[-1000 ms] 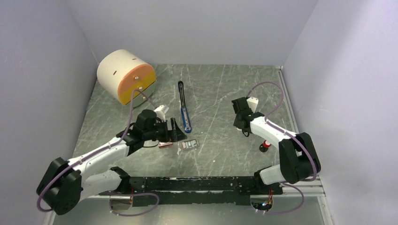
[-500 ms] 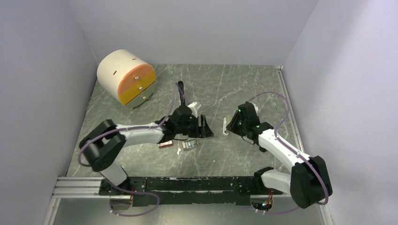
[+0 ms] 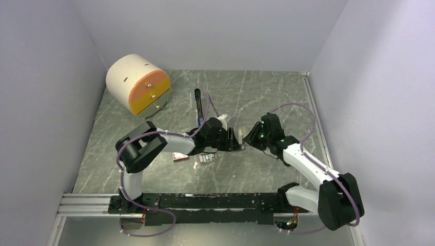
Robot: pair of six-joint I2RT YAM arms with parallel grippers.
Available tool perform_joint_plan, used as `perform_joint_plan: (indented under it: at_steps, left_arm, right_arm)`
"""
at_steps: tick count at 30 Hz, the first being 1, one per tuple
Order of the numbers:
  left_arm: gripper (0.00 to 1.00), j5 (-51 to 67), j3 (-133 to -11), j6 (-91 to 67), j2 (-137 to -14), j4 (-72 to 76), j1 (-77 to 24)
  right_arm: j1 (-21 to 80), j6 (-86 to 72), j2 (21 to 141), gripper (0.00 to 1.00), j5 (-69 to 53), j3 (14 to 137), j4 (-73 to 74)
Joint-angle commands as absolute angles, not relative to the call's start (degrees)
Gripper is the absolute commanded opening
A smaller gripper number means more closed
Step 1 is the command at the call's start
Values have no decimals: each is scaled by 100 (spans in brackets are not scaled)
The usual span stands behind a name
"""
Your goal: Load the staples into the stapler
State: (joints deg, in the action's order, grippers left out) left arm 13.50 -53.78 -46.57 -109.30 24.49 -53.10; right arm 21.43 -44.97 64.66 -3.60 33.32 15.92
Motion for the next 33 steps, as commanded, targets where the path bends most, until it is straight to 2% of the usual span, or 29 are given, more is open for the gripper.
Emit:
perform_joint_plan:
  at_steps: [1, 5, 7, 10, 13, 14, 25, 33]
  left_arm:
    - [48, 1230, -5634, -4573, -11107, 2827, -5348]
    - [53, 1219, -5713, -4573, -11191, 2868, -5352]
    - [50, 1141, -5745, -4532, -11210, 2833, -5351]
    - [35, 1079, -5782, -4462, -11262, 2781, -5345]
    - [11, 1097, -5797, -4366, -11316, 2742, -5351]
    - [6, 1090, -5793, -4340, -11324, 2704, -5352]
    - [5, 1235, -5477, -4228, -11353, 2704, -5348]
    - [5, 1279, -5726, -4263, -11547, 2340, -5446]
  right_arm:
    - [2128, -4557, 6442, 9, -545, 3276, 1355]
    - [2127, -4526, 6443, 9, -560, 3265, 1379]
    - [2127, -4533, 6427, 8, -578, 3251, 1373]
    - [2127, -4530, 6407, 8, -589, 3261, 1392]
    - [2127, -4464, 6386, 8, -545, 3311, 1436]
    - [2127, -4394, 6382, 8, -506, 3344, 1464]
    - [2114, -3824, 6301, 9, 1197, 4209, 2192]
    - [1987, -3501, 6795, 14, 2141, 4750, 1925]
